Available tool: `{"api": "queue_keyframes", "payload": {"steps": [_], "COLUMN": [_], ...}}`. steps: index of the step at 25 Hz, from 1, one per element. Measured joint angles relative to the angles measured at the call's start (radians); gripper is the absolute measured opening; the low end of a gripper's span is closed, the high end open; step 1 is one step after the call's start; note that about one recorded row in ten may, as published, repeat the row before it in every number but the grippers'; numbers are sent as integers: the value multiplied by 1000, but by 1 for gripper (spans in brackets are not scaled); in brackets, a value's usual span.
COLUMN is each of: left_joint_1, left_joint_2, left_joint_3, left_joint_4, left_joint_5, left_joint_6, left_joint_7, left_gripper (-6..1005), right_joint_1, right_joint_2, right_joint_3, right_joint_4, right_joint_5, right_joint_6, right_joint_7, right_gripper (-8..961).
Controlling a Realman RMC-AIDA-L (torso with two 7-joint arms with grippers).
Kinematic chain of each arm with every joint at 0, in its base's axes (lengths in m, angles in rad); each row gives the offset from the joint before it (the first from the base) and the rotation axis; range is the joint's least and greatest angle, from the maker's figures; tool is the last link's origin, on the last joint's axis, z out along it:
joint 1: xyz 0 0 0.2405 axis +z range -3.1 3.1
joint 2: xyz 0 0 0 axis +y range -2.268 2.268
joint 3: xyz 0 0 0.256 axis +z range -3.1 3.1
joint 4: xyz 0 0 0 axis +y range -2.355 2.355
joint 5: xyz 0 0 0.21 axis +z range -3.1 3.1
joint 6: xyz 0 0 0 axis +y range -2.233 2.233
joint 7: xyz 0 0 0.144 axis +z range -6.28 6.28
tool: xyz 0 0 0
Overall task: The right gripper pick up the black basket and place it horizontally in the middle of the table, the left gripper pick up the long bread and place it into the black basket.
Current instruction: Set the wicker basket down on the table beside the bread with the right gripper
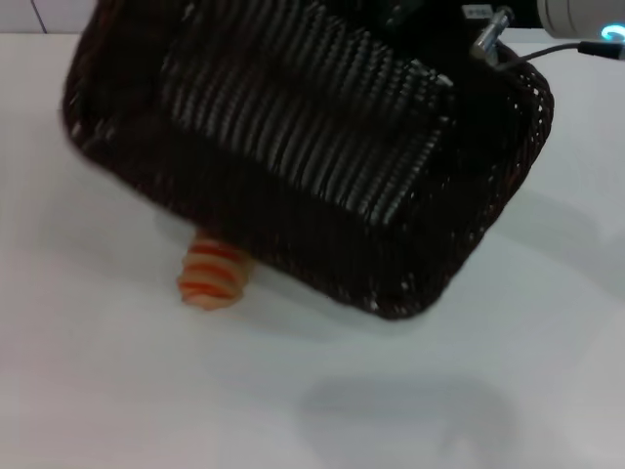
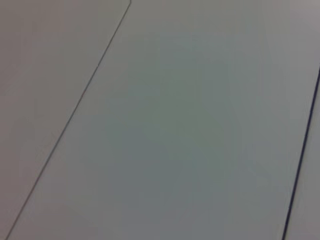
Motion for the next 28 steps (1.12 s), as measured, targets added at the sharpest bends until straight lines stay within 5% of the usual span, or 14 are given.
{"api": "queue_keyframes", "payload": {"steps": [10,13,23,28], "left_joint_1": [-25,-35,-43,-56], "left_joint_2": [-8,-11,-13,-15], "left_joint_3": [-65,-76,-80,-85], "left_joint_4": [-4,-5,-3,-3], "left_joint_5": [0,0,1,1], "left_joint_6": [-1,-2,-12,-32], "left_joint_7": [15,25,26,54], "left_gripper": [858,858,858,858], "right_joint_1": [180,235,303,342], "right_joint_2": [-4,-19,-84,-94], "right_joint_3": [135,154,85,56], "right_joint_4": [77,131,287,382], "right_joint_5": [72,86,85,77], "right_joint_6": [385,474,530,531], "right_joint_7": [-107,-124,-123,-128], "right_gripper": [154,154,153,153]}}
